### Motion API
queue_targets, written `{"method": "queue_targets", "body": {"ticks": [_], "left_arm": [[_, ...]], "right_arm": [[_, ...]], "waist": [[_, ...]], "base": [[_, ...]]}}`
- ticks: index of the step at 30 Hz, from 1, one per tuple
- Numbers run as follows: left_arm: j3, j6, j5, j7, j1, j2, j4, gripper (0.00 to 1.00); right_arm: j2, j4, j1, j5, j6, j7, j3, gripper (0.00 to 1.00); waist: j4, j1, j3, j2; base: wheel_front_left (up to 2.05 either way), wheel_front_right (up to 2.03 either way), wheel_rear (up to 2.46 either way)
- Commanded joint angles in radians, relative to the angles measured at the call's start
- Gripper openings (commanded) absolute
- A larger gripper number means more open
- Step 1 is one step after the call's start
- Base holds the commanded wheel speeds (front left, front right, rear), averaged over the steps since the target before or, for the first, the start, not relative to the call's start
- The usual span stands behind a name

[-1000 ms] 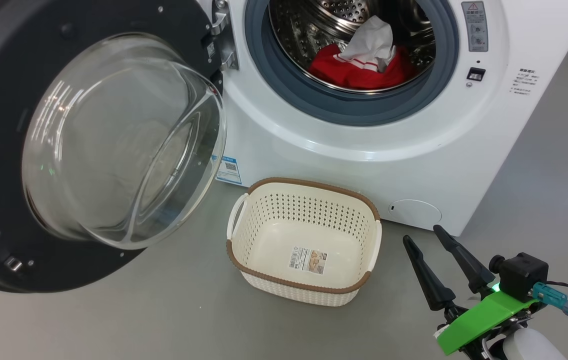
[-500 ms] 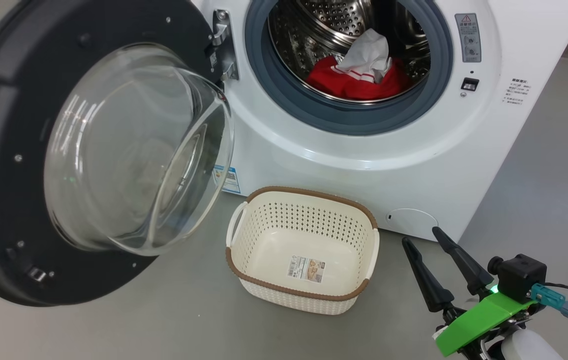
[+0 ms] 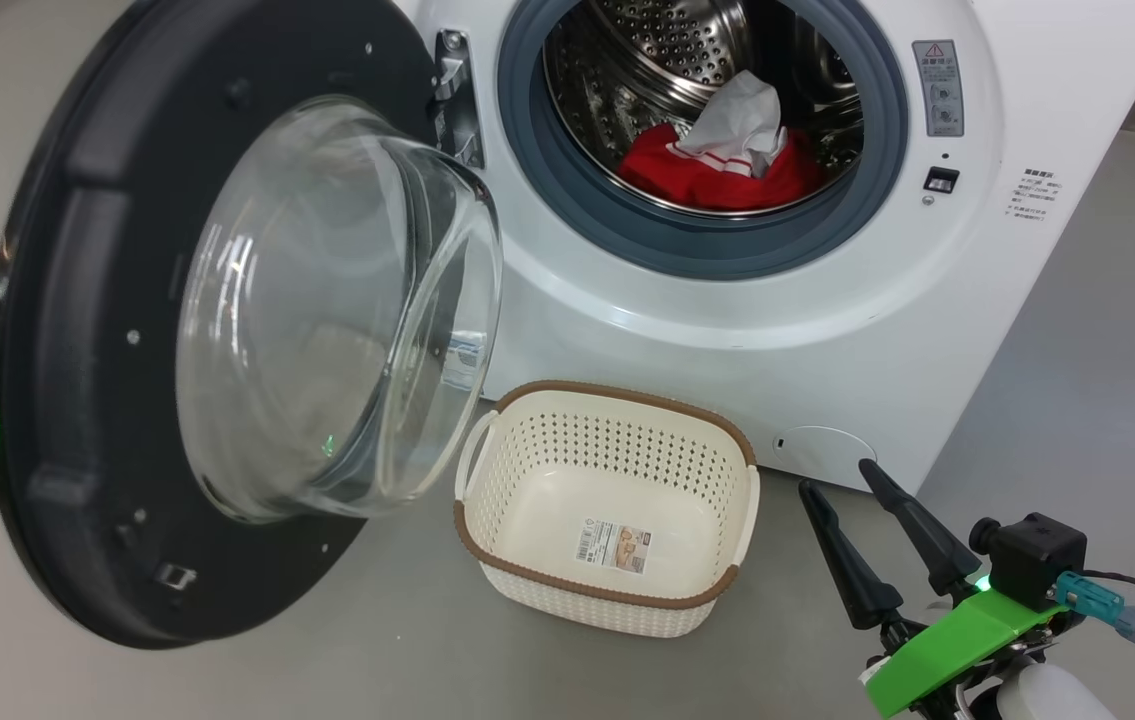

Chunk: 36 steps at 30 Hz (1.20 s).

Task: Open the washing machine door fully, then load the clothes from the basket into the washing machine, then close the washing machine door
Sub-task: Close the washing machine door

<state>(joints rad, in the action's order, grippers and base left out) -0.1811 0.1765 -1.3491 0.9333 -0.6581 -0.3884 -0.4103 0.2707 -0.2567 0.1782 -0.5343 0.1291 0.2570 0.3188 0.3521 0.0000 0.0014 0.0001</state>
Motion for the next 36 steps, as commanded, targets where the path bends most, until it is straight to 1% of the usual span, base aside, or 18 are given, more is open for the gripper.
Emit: {"method": "queue_targets", "body": {"ticks": [1,8,13,18,29,36], "left_arm": [[-0.010,0.010,-0.007,0.018,-0.008,-0.028,0.039,0.00],[0.013,0.030,-0.016,0.048,0.013,-0.003,0.122,0.00],[0.039,0.026,-0.017,0.061,0.038,0.023,0.184,0.00],[0.052,0.033,-0.017,0.065,0.056,0.042,0.229,0.00],[0.037,0.036,-0.038,0.055,0.079,0.069,0.267,0.00],[0.052,0.035,-0.037,0.059,0.093,0.085,0.294,0.00]], "right_arm": [[0.001,0.020,0.001,-0.003,0.002,0.005,0.018,1.00],[0.000,0.020,0.000,-0.004,0.002,0.005,0.011,1.00],[-0.001,0.019,-0.003,-0.005,0.002,0.005,0.004,1.00],[-0.005,0.021,-0.002,-0.002,0.002,0.005,0.002,1.00],[-0.009,0.019,-0.008,-0.004,0.002,0.005,-0.001,1.00],[-0.009,0.020,-0.009,-0.003,0.002,0.005,-0.004,1.00]], "waist": [[-0.002,0.0000,0.000,-0.0001],[-0.010,0.0000,0.002,-0.0001],[-0.009,0.0000,0.000,-0.0001],[-0.006,0.0000,-0.002,-0.0001],[-0.002,0.0000,-0.010,-0.0001],[0.002,0.0000,-0.011,-0.0001]], "base": [[0.00,0.00,0.00],[0.00,0.00,0.00],[0.00,0.00,0.00],[0.00,0.00,0.00],[0.00,0.00,0.00],[0.00,0.00,0.00]]}}
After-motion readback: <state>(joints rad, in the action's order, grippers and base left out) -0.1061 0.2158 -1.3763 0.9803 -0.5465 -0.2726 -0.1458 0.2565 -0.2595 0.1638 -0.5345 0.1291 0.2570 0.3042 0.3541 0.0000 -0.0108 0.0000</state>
